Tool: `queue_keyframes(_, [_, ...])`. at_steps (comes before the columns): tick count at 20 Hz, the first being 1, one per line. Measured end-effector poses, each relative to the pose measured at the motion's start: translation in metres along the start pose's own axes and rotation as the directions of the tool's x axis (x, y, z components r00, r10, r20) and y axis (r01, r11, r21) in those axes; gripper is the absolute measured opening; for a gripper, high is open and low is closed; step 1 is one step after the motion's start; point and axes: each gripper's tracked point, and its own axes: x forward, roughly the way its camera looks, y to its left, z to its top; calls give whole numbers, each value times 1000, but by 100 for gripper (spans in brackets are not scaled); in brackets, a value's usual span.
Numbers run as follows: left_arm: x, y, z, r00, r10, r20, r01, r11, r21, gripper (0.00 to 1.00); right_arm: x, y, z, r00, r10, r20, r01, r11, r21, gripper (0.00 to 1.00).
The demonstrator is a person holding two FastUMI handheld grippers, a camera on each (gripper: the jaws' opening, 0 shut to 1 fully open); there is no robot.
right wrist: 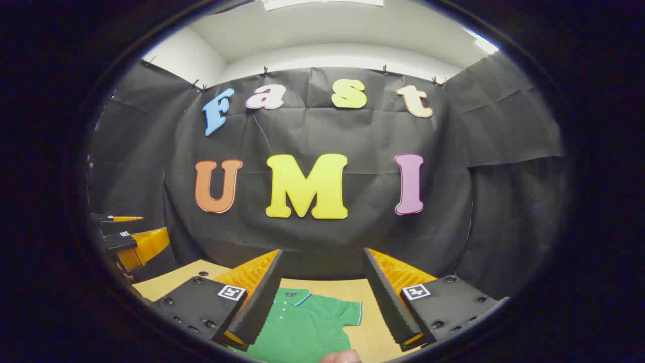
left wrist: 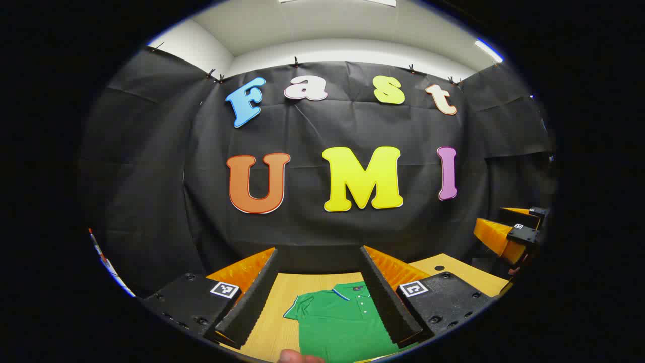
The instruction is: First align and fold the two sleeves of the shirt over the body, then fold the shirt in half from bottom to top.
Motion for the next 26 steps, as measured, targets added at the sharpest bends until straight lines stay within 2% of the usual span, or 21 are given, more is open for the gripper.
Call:
queue_keyframes(5, [28, 14, -11, 999, 10, -46, -12, 1000, -25, 99, 23, 9, 5, 1000, -11, -2, 11, 1000, -21, 95])
queue_keyframes(11, [47, 7, -18, 998, -12, -56, 11, 1000, -23, 99, 40, -3, -8, 999, -27, -21, 27, 999, -30, 95])
queue_keyframes(17, [49, 2, -21, 998, -15, -58, 13, 999, -34, 99, 38, -18, -22, 997, -53, -60, 52, 998, -26, 95])
queue_keyframes(26, [46, 2, -21, 998, -5, -61, 3, 1000, -25, 99, 40, -24, -21, 997, -36, -70, 35, 999, -24, 95])
